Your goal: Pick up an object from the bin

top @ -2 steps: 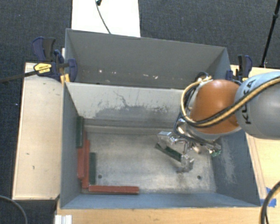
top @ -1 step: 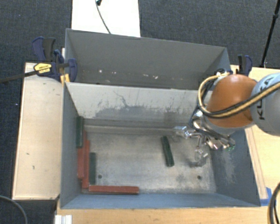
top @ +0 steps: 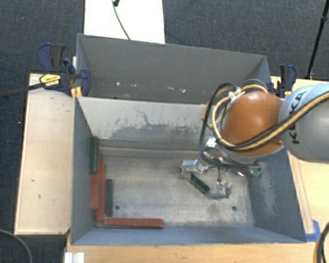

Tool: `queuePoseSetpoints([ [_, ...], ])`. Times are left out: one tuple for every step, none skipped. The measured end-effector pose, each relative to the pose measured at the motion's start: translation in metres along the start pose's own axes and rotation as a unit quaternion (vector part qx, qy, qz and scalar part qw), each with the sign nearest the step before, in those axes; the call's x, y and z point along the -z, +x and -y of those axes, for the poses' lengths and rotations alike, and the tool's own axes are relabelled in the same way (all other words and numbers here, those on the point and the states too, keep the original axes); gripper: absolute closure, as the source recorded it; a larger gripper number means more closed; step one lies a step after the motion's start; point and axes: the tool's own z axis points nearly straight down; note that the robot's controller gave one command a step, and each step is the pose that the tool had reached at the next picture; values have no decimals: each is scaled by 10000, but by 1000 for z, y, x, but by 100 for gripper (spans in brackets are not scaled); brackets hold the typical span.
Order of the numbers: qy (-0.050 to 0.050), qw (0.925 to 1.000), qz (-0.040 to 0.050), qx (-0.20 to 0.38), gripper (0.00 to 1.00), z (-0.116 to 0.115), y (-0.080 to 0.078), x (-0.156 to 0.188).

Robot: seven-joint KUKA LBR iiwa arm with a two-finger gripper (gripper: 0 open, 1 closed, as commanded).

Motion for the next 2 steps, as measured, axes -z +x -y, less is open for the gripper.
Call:
queuePoseSetpoints([
  [18, 9995, 6, -303, 0, 30, -11, -9],
  [-1, 9976, 2, -689, 0, -10, -51, 8],
])
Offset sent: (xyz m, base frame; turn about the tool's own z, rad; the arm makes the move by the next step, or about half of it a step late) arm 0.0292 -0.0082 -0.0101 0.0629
